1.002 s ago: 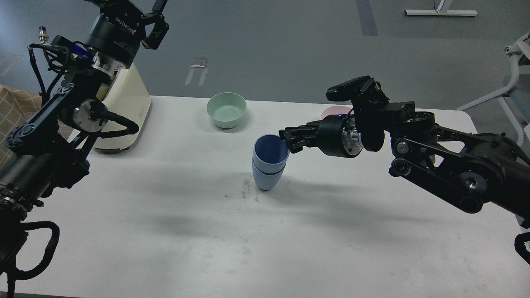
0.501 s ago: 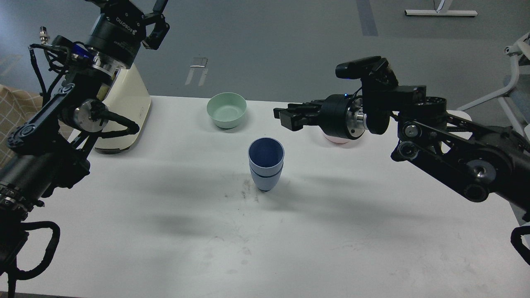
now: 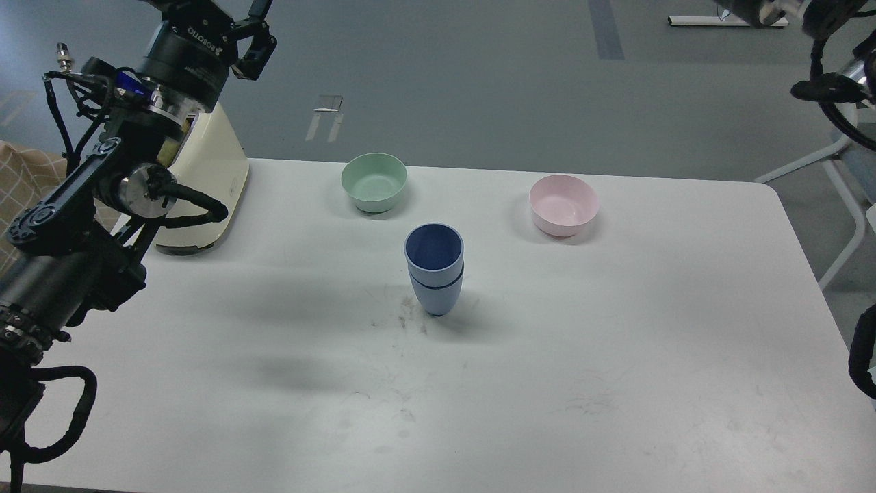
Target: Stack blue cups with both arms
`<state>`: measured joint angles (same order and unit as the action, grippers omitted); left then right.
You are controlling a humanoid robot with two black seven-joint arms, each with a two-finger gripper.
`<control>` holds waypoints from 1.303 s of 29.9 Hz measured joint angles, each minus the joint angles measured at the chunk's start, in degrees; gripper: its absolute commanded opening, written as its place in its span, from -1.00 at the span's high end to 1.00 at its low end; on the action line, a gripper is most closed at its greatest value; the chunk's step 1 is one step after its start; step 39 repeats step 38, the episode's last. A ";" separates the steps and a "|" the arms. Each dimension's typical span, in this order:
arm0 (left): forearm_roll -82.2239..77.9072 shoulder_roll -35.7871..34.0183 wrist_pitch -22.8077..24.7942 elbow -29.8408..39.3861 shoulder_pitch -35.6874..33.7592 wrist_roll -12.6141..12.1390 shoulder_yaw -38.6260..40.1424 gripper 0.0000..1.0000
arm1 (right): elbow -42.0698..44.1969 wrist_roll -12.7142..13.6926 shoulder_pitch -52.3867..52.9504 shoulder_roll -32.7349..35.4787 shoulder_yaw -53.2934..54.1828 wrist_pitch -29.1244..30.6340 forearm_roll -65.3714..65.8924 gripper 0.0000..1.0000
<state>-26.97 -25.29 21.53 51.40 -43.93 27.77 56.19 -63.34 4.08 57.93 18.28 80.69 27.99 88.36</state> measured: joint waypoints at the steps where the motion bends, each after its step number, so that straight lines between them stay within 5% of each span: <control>1: 0.00 0.09 0.03 0.00 0.00 0.00 0.00 -0.95 | 2.03 -0.03 0.00 -0.01 2.57 0.00 -2.55 -1.00; 18: 4.13 -0.05 0.49 -0.45 -0.30 -0.65 4.47 -0.95 | 13.81 -0.04 -5.61 0.21 6.69 -0.01 -50.69 -1.00; 28: 7.67 0.95 0.73 -2.31 -2.38 -6.84 6.48 -0.95 | 13.91 -0.16 -12.91 -0.27 9.82 0.02 -54.22 -1.00; 39: 7.75 3.49 3.81 -4.20 -3.65 -9.02 7.77 -0.95 | 13.91 -0.17 -16.12 -2.62 13.77 0.02 -62.66 -1.00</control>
